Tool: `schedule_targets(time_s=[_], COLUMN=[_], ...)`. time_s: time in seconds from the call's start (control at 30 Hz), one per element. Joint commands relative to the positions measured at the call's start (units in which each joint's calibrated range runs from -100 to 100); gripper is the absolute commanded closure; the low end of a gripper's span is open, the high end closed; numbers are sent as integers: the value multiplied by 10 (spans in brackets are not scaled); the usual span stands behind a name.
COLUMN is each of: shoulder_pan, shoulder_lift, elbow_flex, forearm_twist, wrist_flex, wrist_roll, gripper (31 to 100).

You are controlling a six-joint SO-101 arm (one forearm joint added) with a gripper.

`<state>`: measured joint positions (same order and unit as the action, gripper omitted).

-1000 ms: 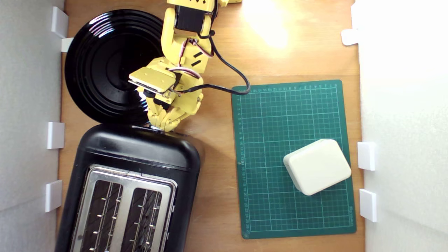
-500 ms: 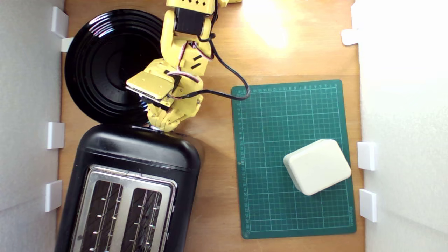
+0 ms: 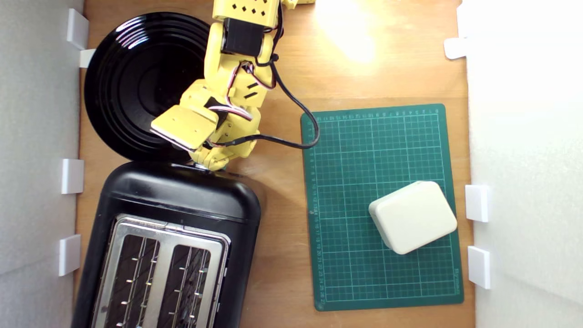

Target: Start toaster

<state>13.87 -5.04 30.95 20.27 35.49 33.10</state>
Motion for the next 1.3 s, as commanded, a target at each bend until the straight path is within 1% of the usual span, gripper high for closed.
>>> schedule_targets(time_s=[0.0, 0.2, 0.33, 0.67, 1.0, 1.2, 1.27], shoulder_pan=[3, 3, -9, -9, -9, -9, -9], shoulder_lift=[39, 5, -8, -46, -108, -154, -174], elbow_flex=[-12, -10, -10, -10, -12, -34, -35], forearm_twist=[-4, -5, -4, 0, -3, -6, -16], wrist_flex=[3, 3, 4, 4, 40, 94, 99], wrist_roll=[1, -1, -2, -2, -1, -2, -4], gripper=[989, 989, 989, 989, 989, 989, 989])
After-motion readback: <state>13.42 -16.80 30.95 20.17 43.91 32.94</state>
